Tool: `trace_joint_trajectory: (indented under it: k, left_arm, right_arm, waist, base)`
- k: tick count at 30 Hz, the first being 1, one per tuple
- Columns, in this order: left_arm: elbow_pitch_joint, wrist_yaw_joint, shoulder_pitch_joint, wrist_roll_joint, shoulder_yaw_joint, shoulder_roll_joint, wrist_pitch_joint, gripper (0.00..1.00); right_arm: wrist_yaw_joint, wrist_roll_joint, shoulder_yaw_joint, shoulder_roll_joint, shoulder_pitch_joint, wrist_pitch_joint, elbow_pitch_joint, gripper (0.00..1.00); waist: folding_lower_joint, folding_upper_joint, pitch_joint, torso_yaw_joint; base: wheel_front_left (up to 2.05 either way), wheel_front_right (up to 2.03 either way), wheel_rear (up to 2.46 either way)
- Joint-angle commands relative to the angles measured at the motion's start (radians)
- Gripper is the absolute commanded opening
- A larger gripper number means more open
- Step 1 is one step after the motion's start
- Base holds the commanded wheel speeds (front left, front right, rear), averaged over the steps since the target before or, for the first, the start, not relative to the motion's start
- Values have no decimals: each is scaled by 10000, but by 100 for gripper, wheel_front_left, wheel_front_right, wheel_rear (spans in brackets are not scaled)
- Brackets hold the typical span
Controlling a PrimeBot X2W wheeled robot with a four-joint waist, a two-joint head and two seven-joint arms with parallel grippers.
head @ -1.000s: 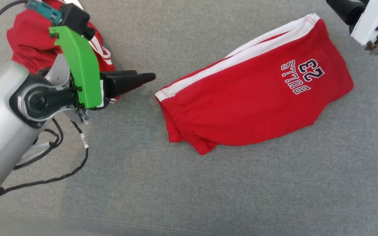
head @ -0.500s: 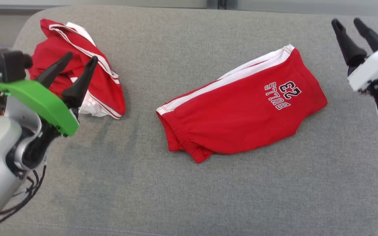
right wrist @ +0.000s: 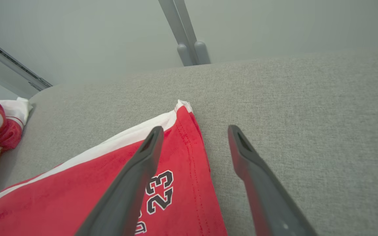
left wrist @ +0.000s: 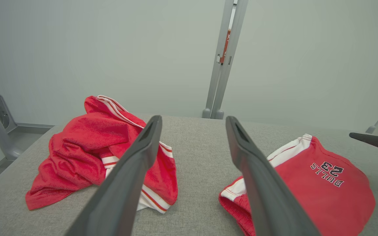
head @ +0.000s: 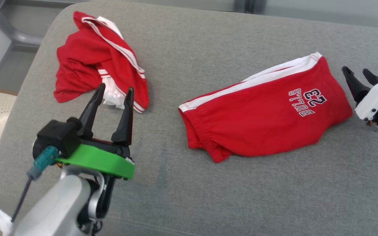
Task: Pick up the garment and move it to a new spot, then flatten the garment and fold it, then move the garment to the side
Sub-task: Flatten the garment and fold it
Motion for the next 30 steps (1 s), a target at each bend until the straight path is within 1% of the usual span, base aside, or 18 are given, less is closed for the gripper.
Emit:
trace_joint_trajectory:
  k: [1,2,4,6,9,10,14,19,20,21,22,23,26,30]
  left_arm:
    - [-123,-44,426,303,362,-380,-28,100]
    - [-186,-166,801,655,654,-687,-28,100]
    - [-186,-415,1256,1203,1068,-1110,-29,100]
    - [-106,-751,1665,1524,1460,-1603,-30,100]
    - [84,-1205,2114,1956,1969,-2193,-32,100]
    - [162,-1415,2238,2073,2111,-2389,-31,100]
    - [456,-2014,2544,2653,2555,-2950,-31,100]
    - [785,-2482,2855,3252,3053,-3542,-32,100]
    - [837,-2579,2886,3351,3179,-3643,-32,100]
    - [910,-2671,2941,3479,3268,-3725,-32,100]
    - [968,-2740,2987,3590,3350,-3774,-32,100]
    - [1016,-2823,3015,3751,3451,-3827,-32,100]
    - [1266,-3230,3145,4234,3864,-4027,-32,100]
    - [1413,-3395,3214,4444,4075,-4130,-32,100]
  right_arm:
    - [4,99,43,-57,4,144,199,100]
    - [4,125,82,-69,-62,280,357,100]
    - [4,229,121,-101,-155,536,601,100]
    - [4,354,179,-117,-153,921,859,100]
    - [4,673,169,-153,-147,1465,1125,100]
    - [4,708,222,-189,-126,1664,1238,100]
    - [4,1017,202,-53,28,2112,1633,100]
    - [4,1545,180,200,410,2999,1851,100]
    - [4,1617,155,222,436,3074,1785,98]
    - [4,1651,134,221,439,3087,1708,49]
    - [4,1667,113,217,418,3027,1664,35]
    - [4,1672,81,235,394,2923,1614,0]
    - [4,1646,-145,145,238,2213,1390,0]
    - [3,1857,-414,163,539,1535,1043,0]
  waist:
    - [0,0,279,404]
    - [0,0,332,524]
    - [0,0,416,751]
    - [0,0,469,955]
    - [0,0,512,1211]
    - [0,0,517,1300]
    - [0,0,443,1526]
    - [0,0,319,1675]
    - [0,0,304,1689]
    - [0,0,300,1695]
    - [0,0,290,1692]
    - [0,0,275,1672]
    - [0,0,134,1284]
    - [0,0,-67,794]
  base:
    - [0,0,0]
    - [0,0,0]
    - [0,0,0]
    - [0,0,0]
    - [0,0,0]
    - [0,0,0]
    - [0,0,0]
    - [0,0,0]
    - [0,0,0]
    - [0,0,0]
    - [0,0,0]
    - [0,0,0]
    - [0,0,0]
    - [0,0,0]
